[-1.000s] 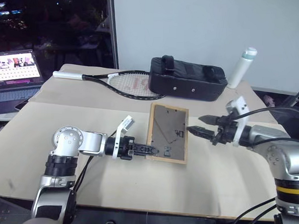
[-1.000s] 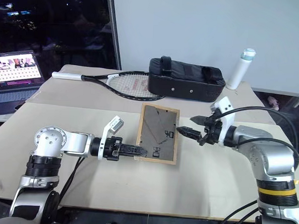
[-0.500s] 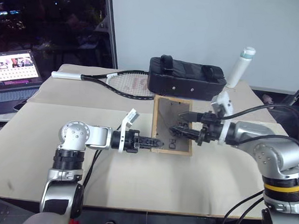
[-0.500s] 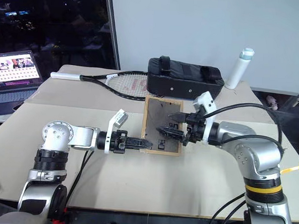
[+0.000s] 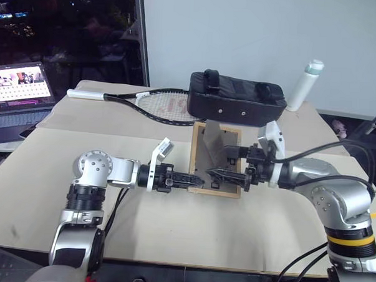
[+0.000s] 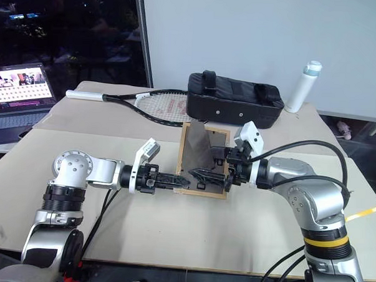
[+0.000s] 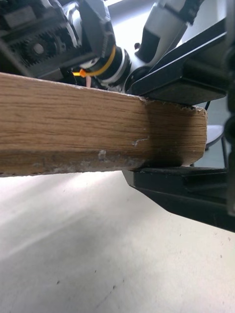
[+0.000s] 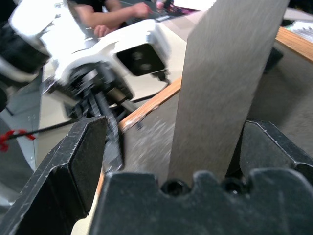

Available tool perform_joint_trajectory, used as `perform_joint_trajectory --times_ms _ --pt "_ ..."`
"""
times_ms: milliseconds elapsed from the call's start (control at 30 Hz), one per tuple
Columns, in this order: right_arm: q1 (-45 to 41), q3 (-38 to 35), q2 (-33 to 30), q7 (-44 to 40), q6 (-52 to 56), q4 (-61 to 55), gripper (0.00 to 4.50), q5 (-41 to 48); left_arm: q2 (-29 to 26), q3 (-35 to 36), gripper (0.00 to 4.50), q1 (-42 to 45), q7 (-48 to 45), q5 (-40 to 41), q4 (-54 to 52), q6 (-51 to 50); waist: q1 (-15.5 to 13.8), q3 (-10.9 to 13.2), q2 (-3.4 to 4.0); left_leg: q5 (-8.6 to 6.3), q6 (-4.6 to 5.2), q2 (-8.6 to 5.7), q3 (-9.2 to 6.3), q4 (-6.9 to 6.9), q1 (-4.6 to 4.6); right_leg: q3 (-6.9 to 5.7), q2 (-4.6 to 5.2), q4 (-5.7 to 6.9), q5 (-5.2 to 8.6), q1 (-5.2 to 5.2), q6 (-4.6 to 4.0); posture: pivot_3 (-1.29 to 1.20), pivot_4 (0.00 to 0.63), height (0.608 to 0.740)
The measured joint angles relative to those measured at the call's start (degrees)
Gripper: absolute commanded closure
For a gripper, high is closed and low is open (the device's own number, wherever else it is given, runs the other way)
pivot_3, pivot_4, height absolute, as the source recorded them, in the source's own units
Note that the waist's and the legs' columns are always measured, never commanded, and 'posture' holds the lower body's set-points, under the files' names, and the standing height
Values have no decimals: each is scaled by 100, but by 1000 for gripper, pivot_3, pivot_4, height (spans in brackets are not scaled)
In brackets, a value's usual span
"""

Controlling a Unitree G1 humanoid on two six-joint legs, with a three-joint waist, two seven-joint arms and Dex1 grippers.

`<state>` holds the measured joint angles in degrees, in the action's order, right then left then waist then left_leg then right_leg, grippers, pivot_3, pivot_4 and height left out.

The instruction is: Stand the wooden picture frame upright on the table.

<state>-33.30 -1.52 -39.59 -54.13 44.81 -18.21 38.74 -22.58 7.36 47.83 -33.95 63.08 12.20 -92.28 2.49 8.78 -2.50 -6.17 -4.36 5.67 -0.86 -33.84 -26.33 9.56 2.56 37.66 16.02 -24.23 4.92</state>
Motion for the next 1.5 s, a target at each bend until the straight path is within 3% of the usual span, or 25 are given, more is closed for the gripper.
perform_joint_trajectory --times_ms 267,633,800,1000,1233,1500 --pt "75 -191 -304 -333 -302 -12 31 30 -130 -375 3380 309 -590 -292 226 122 13 2 1 0 0 0 -1 -1 0 0 0 1 1 -1 0 0 150 715" --pt "305 -1012 -951 -273 -540 319 31 -107 -516 -513 3380 353 -1359 -595 524 153 4 5 2 0 0 0 0 -1 0 0 0 0 2 -2 2 0 150 715" --pt "281 -390 -1485 889 -4240 1676 31 -3204 -632 -501 3380 532 -1634 -356 1019 0 8 8 6 0 0 0 4 -1 1 0 1 -2 10 -9 14 0 150 715" --pt "477 244 -1188 2260 -7430 2560 31 -5320 -747 -849 3380 617 -1886 246 1708 -5 31 9 9 0 0 0 2 7 1 0 1 3 13 -7 10 0 150 715" --pt "245 607 -721 3690 -8774 2886 31 -6911 -927 -1338 3380 731 -1920 824 1960 -6 24 20 22 8 -10 -2 -2 -5 1 0 0 31 9 -9 3 0 150 715" --pt "3 649 -682 4562 -9188 2896 31 -7583 -1077 -1589 3380 855 -1859 1210 2126 -6 17 20 22 9 -11 -3 -4 -6 3 -1 0 31 8 -4 0 0 150 715"
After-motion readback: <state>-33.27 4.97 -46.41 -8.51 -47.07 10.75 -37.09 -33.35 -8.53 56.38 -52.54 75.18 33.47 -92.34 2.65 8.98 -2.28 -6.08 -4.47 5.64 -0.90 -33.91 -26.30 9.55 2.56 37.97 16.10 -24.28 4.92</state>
